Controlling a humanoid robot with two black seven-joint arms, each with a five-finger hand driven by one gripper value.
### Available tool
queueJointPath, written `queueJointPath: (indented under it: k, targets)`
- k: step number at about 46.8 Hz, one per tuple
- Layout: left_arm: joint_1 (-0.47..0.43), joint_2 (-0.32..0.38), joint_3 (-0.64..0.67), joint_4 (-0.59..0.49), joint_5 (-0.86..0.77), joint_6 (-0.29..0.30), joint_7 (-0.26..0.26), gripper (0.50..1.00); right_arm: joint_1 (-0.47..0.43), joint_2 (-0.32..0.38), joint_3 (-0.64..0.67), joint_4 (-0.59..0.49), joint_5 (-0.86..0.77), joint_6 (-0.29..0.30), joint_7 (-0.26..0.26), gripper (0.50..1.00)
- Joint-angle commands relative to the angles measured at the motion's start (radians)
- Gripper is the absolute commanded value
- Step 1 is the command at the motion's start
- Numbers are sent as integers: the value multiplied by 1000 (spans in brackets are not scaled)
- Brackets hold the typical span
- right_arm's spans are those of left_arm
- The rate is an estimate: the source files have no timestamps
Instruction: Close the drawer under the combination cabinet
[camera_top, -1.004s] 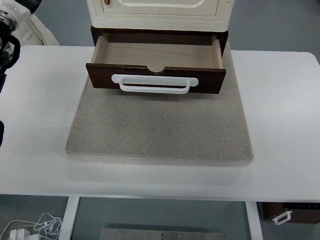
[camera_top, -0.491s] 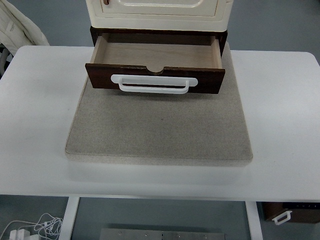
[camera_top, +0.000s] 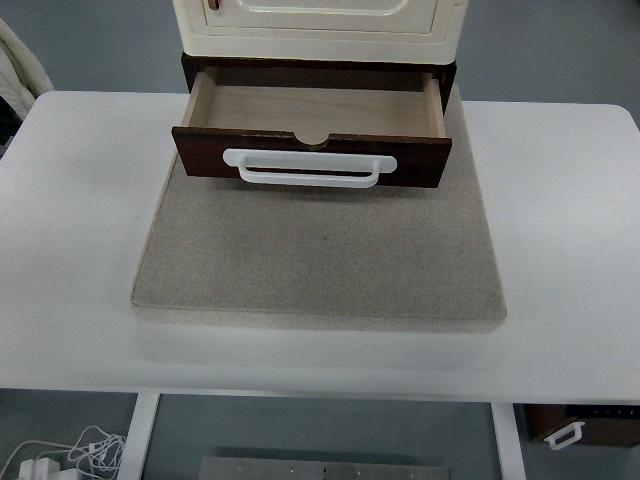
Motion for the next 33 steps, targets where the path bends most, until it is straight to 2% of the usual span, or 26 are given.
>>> queueJointPath:
  k: [1,9,23,29,33]
  targets:
    - [-11,17,44,-78,31,2,0,996,0,0,0,0,0,0,0,952]
    - [-14,48,130,-231,74,0,3,996,0,0,0,0,0,0,0,952]
    - [-22,66,330,-405,309,-23,21,996,0,0,0,0,0,2,0,952]
    - [-24,68,413,-468,361,-49,78,996,-1,0,0,0,0,0,0,952]
    - [-27,66,449,-480,390,-90,110,996,0,0,0,0,0,0,0,952]
